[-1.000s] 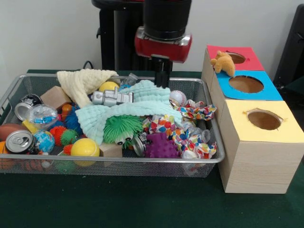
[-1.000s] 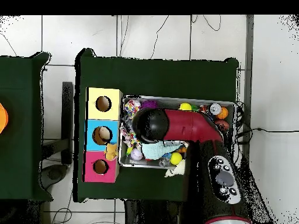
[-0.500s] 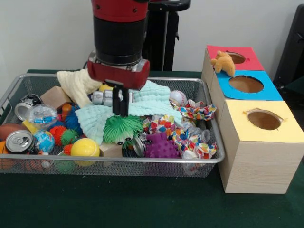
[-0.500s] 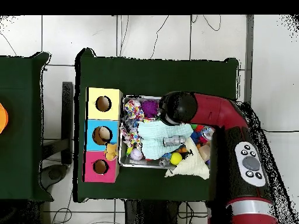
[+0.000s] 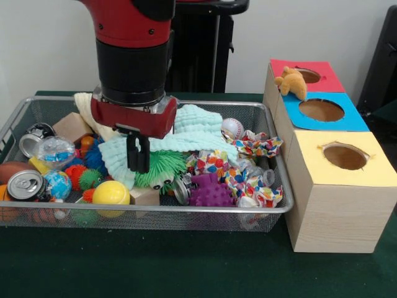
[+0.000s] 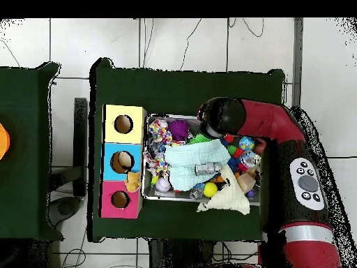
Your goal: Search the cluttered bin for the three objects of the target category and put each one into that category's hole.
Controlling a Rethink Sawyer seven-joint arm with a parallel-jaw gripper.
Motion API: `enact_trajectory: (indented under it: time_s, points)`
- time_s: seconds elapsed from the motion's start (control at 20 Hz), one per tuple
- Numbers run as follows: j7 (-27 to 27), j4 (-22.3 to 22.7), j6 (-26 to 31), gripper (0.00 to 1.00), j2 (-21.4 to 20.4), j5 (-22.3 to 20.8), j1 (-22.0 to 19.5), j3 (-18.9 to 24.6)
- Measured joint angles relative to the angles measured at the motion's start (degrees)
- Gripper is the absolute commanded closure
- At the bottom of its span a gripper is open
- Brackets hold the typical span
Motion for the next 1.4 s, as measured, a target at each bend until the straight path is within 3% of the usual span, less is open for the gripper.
enact_trajectory:
  time_s: [0.35,0.65,0.85,0.9,1.4]
  points:
    - [-4.01,-3.11,5.59,1.0,1.13,-2.08,-2.24,3.74]
    - [-13.99,-5.0,9.69,1.0,1.51,-3.88,-6.69,7.64]
    - [-16.95,-5.25,9.73,1.0,1.51,-4.0,-8.2,8.12]
    - [-19.03,-5.42,9.73,0.0,1.51,-4.11,-9.64,8.32]
    - [-19.83,-5.55,9.73,0.0,1.51,-5.39,-10.75,8.36]
